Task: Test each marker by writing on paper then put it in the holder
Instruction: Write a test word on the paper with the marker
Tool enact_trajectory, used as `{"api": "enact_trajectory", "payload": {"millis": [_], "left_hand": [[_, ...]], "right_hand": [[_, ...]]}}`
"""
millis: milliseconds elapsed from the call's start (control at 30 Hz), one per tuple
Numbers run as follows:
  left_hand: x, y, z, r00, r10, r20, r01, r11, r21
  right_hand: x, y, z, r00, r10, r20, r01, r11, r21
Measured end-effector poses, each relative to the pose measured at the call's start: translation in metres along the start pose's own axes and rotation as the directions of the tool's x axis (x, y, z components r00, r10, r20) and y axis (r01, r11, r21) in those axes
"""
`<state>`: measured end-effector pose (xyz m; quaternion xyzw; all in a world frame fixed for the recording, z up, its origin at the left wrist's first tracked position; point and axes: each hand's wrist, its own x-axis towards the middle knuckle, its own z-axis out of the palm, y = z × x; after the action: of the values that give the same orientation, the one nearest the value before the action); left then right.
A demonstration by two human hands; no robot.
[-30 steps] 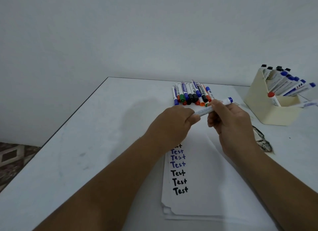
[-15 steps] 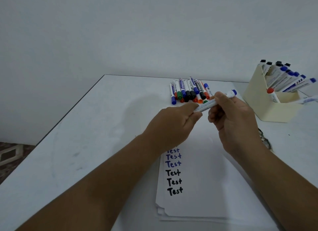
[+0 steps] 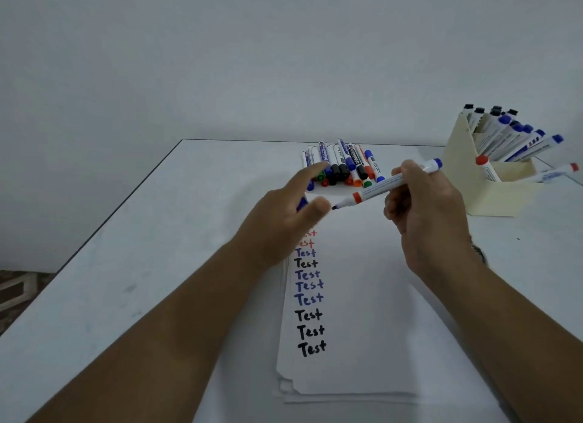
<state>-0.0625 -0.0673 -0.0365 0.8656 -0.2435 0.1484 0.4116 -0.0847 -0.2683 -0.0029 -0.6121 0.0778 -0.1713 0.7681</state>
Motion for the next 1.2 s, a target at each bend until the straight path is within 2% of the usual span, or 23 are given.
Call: {"api": "enact_trajectory", "payload": {"millis": [67,167,233,333,433,533,667,1033,1200], "left_hand": [[0.002,-0.007,-0.002,0.997,-0.081,0.013,0.081,0.996,0.046],[0.01,-0.019,-0.001,0.977,-0.211,0.042,0.192,0.942,0.277],[0.013,-0.023,0.002,0.971,-0.227,0.07,0.18,0.896,0.407],[0.014,-0.028,0.005,0.978,-0.172,0.114,0.094,0.863,0.497],[0.017,-0.031,0.004,0.973,-0.189,0.13,0.099,0.857,0.506],[0.018,-0.031,0.005,0.971,-0.202,0.127,0.113,0.859,0.499],[0.016,-0.028,0.004,0.97,-0.213,0.115,0.132,0.864,0.485],[0.015,-0.026,0.004,0.962,-0.245,0.124,0.158,0.864,0.479],[0.014,-0.023,0.003,0.959,-0.256,0.12,0.172,0.865,0.471]], "right_hand": [[0.002,-0.003,-0.002,1.0,0.02,-0.009,-0.02,0.999,0.037],[-0.004,-0.01,0.001,0.995,0.062,0.073,-0.067,0.996,0.066],[-0.016,-0.016,0.005,0.968,0.109,0.224,-0.123,0.991,0.049],[-0.047,-0.018,0.003,0.874,0.161,0.459,-0.156,0.987,-0.048],[-0.084,-0.008,-0.007,0.824,0.211,0.525,-0.154,0.977,-0.15],[-0.11,0.002,-0.013,0.82,0.18,0.543,-0.054,0.969,-0.24],[-0.118,0.009,-0.02,0.832,0.114,0.543,0.036,0.966,-0.257],[-0.125,0.012,-0.02,0.811,0.105,0.575,0.158,0.907,-0.389],[-0.125,0.011,-0.021,0.777,0.128,0.617,0.181,0.892,-0.413]]}}
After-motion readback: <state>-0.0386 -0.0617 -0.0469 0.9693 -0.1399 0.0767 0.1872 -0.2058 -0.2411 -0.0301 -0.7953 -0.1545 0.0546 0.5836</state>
